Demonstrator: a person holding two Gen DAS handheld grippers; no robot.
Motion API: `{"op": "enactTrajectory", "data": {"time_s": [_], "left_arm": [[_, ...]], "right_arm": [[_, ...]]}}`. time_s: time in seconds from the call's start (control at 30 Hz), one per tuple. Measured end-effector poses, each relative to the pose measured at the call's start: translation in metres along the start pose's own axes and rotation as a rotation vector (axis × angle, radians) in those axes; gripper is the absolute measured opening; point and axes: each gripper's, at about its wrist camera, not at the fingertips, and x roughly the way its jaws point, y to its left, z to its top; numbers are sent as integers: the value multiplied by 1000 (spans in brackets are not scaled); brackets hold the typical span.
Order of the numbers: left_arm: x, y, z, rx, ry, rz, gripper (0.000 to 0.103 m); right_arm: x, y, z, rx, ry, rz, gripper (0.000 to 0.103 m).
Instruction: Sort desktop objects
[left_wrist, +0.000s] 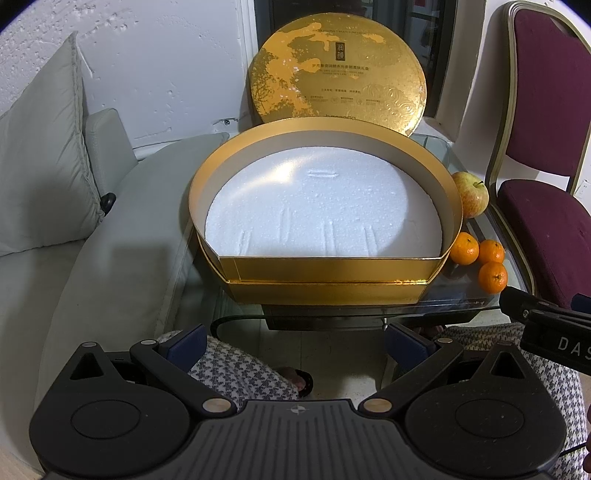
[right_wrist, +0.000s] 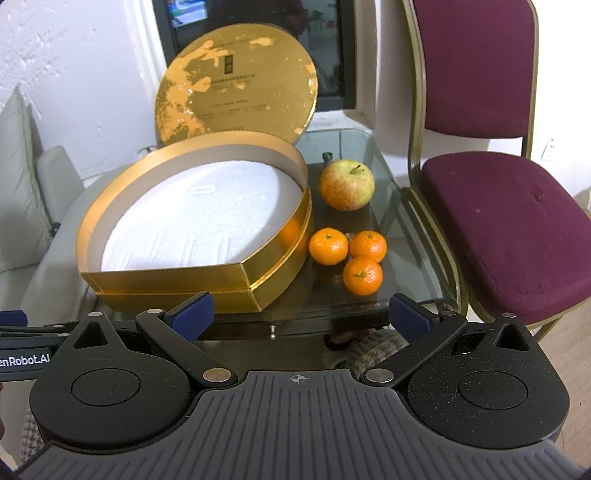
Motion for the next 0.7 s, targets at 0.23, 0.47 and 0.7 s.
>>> {"op": "enactTrajectory", "data": {"time_s": [0.23, 0.47, 0.7], "left_arm": [[0, -1, -1, 0, 0, 1, 102], [-1, -2, 0, 2, 2, 2, 102], [1, -2, 0, 0, 8, 2, 102]], "right_arm": [[-1, 0, 1, 2, -2, -2, 103], [-1, 0, -1, 4, -4, -3, 103], [-1, -1, -1, 6, -2, -3, 103]]}}
